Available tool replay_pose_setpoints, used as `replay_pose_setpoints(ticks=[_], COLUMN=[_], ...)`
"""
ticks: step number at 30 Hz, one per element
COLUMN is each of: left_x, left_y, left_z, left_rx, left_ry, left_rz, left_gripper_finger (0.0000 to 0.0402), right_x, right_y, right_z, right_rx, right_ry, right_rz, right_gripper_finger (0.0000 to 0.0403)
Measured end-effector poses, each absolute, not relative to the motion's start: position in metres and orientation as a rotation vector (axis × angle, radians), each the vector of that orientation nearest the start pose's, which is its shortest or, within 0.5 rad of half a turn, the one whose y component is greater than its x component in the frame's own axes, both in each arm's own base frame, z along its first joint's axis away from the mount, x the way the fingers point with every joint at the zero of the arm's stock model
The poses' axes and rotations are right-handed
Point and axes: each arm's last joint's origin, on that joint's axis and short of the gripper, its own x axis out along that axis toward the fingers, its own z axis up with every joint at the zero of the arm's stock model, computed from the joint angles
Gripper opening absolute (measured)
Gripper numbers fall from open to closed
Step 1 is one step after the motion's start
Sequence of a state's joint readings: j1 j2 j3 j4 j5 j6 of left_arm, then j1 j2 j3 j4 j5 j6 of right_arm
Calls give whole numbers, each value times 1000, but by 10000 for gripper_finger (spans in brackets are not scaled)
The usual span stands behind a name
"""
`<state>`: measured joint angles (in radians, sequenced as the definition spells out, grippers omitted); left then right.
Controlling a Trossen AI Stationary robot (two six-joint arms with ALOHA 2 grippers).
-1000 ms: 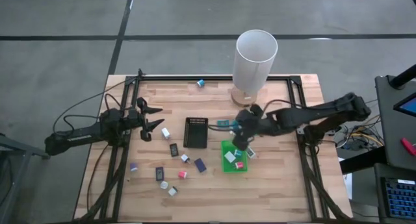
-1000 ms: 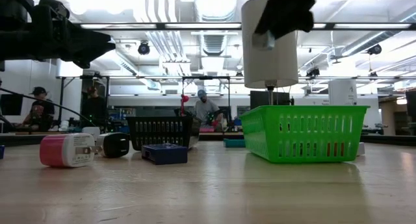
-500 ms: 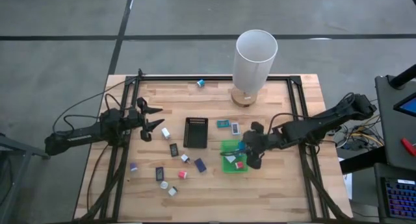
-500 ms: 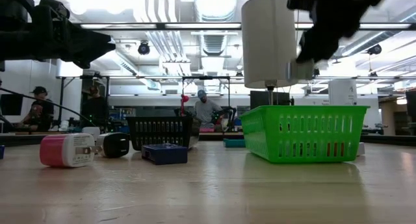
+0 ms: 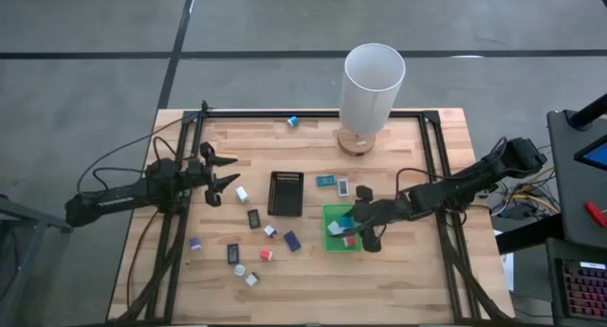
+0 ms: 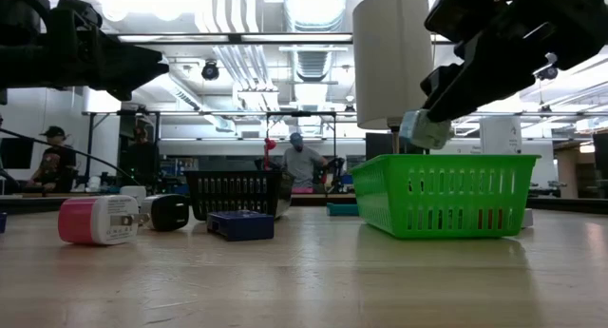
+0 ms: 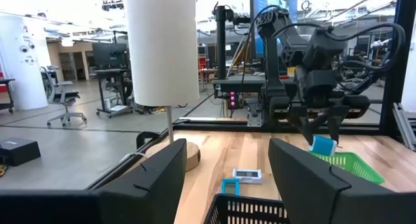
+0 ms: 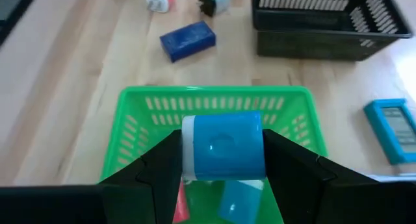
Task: Pick & Place Office items
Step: Put the bottom blue charger adapter into the green bin
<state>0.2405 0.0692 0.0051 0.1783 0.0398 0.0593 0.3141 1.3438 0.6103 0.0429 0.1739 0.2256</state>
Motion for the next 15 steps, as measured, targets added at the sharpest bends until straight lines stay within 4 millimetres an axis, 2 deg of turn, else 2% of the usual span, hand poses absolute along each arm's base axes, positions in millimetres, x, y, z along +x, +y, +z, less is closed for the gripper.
replay_pose_setpoints(ticks=[15], left_x=[98], left_y=[23], left_z=[177], left_rx=[75], left_ry=[-107], left_rz=[204], left_gripper_finger=[225], right_x=[236], right_y=[72], right_z=[162], right_rx=[79], right_ry=[644], right_rz=[85], right_gripper_finger=[197])
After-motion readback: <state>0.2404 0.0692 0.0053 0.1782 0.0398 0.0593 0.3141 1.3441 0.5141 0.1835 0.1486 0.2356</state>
